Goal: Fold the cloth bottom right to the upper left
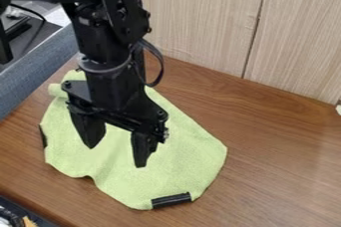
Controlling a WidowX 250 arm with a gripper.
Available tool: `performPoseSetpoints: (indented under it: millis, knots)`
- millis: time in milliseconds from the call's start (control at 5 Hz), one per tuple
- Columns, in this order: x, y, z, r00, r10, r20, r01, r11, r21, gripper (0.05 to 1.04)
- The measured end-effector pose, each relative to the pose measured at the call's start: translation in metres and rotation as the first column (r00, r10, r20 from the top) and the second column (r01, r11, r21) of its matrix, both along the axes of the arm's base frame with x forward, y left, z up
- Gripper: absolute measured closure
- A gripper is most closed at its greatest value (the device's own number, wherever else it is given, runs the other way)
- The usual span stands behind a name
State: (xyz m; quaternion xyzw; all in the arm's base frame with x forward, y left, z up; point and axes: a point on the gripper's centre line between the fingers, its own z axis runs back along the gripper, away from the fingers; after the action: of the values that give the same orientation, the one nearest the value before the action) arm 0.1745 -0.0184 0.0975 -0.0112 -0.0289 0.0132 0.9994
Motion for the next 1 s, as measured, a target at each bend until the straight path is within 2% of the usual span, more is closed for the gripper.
performPoseSetpoints:
  millis: [200,400,600,800,1000]
  knots:
    - [-0.002,0.0,-0.004,1.0,0.001,-0.016,0.0,1.0,0.007,0.084]
    - [-0.006,-0.022,-0.021,0.991,-0.112,-0.072,0.115,0.992,0.049,0.083]
    - [-0.001,-0.039,-0.036,0.978,-0.191,-0.087,0.193,0.981,0.014,0.083]
    - [0.008,-0.048,-0.054,0.964,-0.239,-0.116,0.242,0.97,0.01,0.083]
    - [0.01,-0.046,-0.072,0.962,-0.248,-0.111,0.248,0.969,-0.016,0.084]
